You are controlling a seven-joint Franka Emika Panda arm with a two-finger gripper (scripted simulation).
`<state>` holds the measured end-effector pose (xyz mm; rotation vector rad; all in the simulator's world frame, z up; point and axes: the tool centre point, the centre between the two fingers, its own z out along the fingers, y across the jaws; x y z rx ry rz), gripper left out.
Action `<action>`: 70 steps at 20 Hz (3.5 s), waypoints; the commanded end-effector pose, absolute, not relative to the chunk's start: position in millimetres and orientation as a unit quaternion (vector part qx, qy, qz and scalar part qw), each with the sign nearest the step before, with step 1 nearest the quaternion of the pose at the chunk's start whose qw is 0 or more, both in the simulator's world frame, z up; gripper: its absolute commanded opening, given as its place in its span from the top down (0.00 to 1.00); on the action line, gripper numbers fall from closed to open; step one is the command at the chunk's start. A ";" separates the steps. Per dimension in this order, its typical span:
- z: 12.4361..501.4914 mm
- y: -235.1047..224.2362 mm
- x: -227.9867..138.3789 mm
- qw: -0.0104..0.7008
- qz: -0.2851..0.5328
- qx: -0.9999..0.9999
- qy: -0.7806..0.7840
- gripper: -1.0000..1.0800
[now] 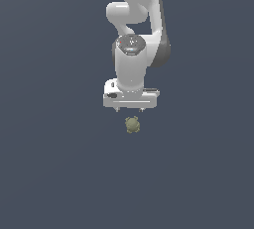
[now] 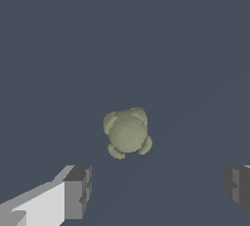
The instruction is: Pick up the object and move it to a goal position.
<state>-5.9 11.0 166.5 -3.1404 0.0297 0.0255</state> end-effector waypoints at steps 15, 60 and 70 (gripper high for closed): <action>160.0 20.5 -9.2 -0.004 0.018 -1.000 0.001 0.04; 39.5 31.6 -10.1 0.000 0.000 -0.994 -0.107 1.00; 45.0 29.5 -6.8 0.000 -0.006 -0.994 -0.110 1.00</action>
